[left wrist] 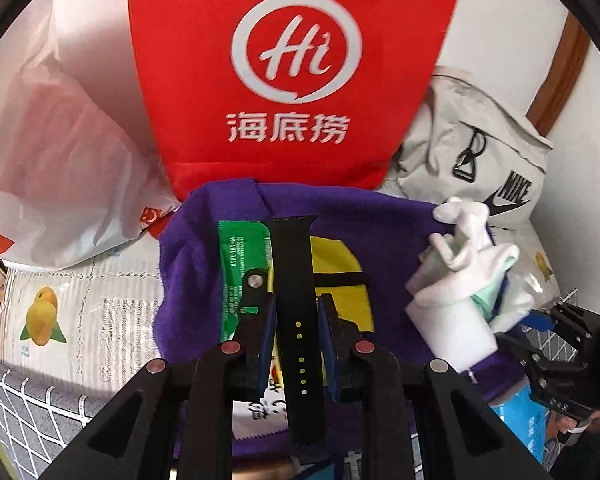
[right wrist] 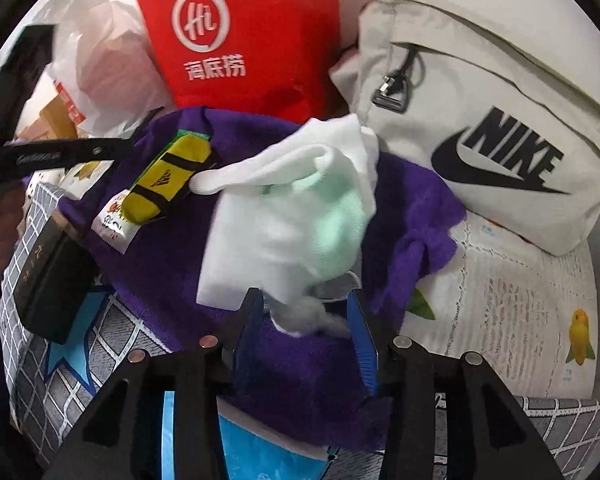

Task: Organize soft objects
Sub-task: 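Lower the strap and tissue onto the towel and open both tools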

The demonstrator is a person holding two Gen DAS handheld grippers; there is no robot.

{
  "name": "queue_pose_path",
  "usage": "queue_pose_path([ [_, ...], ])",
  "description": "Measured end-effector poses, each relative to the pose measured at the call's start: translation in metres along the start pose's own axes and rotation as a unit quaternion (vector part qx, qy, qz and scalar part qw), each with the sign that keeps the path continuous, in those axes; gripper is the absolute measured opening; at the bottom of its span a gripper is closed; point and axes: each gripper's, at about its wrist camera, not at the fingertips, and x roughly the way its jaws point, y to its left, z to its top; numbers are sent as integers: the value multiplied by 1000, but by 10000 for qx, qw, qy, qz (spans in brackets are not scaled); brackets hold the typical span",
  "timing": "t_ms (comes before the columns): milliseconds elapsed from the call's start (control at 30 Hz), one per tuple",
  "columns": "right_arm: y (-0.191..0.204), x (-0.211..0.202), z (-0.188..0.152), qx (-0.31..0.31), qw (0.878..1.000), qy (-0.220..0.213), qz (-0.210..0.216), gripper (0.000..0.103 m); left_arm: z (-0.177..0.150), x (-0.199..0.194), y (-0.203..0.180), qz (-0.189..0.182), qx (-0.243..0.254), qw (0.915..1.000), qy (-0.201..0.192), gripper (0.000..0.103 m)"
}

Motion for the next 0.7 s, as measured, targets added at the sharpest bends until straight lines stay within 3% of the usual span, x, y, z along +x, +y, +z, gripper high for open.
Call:
queue_pose_path([
  [600,-14,-22,2,503,9983,-297,-3,45,3,31,20,177,-150,9992,325,21],
  [667,-12,-23,3,508,9982,-310,-3,45,4,28,21,173,-159,9994,271,24],
  [700,-11,-24,3,499,9983,-316,5,45,4,26,22,173,-165,9994,250,31],
])
